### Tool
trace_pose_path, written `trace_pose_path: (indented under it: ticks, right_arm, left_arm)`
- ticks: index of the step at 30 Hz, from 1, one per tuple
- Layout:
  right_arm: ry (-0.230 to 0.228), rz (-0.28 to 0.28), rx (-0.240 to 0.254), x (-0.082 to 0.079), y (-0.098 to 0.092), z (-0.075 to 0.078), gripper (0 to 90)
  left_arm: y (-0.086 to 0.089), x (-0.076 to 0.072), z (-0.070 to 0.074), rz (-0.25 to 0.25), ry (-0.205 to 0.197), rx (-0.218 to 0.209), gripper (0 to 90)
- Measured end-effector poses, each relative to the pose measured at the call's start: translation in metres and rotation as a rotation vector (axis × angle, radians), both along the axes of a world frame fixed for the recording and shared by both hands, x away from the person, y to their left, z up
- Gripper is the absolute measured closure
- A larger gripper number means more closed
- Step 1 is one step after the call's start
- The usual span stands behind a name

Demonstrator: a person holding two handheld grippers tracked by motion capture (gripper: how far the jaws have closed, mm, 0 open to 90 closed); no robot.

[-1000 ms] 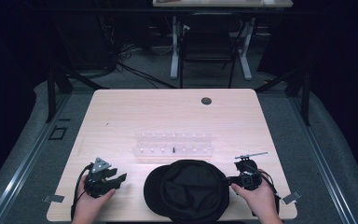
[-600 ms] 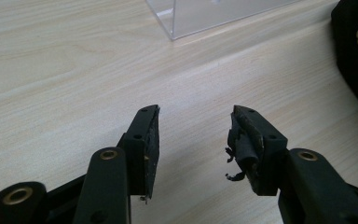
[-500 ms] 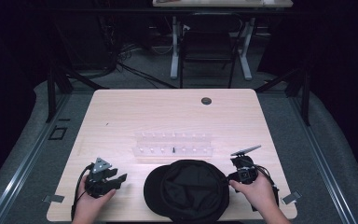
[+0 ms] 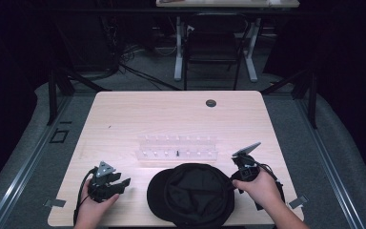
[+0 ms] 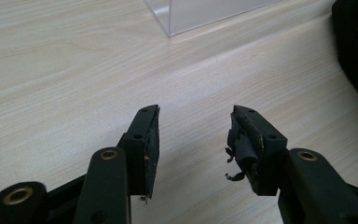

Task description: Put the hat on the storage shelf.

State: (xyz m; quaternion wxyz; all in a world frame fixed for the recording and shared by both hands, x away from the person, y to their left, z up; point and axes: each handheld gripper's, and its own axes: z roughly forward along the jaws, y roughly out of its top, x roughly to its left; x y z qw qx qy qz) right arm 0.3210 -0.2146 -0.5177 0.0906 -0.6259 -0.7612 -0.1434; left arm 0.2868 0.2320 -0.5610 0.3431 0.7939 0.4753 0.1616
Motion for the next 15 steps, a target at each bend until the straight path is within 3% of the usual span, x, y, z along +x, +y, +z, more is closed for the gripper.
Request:
trace_pose_path:
  ticks: [3,6,8,15]
  right_arm:
    - [0.012,-0.016,-0.004,0.003,0.003,-0.002,75.7]
    - [0.050,0.013,-0.028,0.007,0.003,-0.002,74.8]
    - [0.043,-0.007,-0.022,0.008,0.004,-0.005,74.3]
    - [0.097,0.013,-0.003,0.017,0.003,-0.007,77.1]
  left_arm:
    - [0.000,0.000,-0.001,0.000,0.000,0.002,52.6]
    - [-0.001,0.001,-0.001,-0.001,0.001,0.002,52.7]
    - [-0.001,0.001,-0.001,-0.001,0.001,0.002,52.6]
    - [-0.001,0.001,-0.001,-0.002,0.004,0.002,52.6]
